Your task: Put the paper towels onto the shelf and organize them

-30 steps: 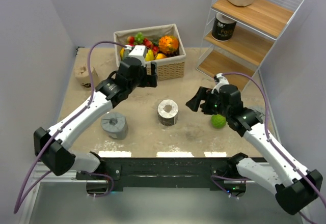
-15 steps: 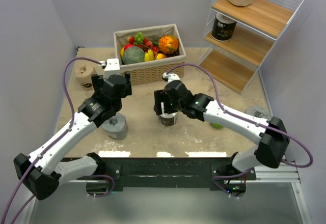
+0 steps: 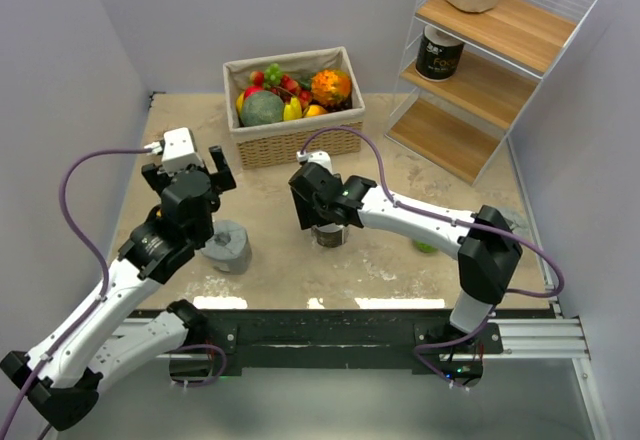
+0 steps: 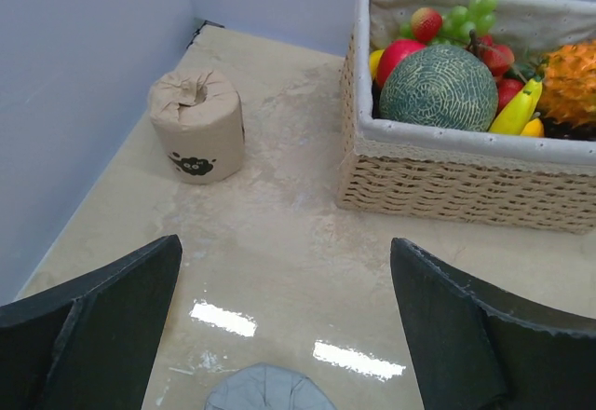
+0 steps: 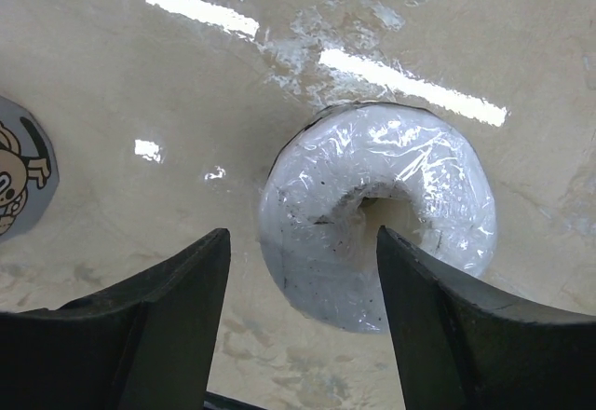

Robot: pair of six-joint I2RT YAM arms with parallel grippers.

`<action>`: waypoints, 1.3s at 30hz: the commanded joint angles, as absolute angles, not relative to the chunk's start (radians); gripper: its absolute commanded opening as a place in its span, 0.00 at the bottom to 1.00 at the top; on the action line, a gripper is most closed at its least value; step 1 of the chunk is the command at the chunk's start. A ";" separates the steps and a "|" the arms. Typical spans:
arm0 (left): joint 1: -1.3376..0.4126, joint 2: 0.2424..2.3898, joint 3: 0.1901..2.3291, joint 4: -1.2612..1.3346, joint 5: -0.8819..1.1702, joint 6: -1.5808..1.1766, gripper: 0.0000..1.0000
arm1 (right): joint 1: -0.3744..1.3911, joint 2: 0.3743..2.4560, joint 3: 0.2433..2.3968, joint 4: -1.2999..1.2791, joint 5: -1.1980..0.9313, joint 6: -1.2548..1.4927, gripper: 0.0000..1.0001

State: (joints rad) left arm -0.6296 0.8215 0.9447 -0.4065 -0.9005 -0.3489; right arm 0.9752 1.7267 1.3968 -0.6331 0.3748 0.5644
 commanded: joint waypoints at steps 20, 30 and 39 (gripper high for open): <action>-0.632 0.793 0.922 -0.299 -0.900 -0.353 1.00 | 0.986 1.709 1.463 -0.640 0.480 0.140 0.37; -0.632 0.767 0.916 -0.301 -0.928 -0.359 1.00 | 0.894 1.562 1.580 -0.702 0.598 -0.216 0.38; -0.632 0.772 0.913 -0.293 -0.910 -0.356 1.00 | 0.686 1.522 1.710 -0.670 0.675 -0.508 0.37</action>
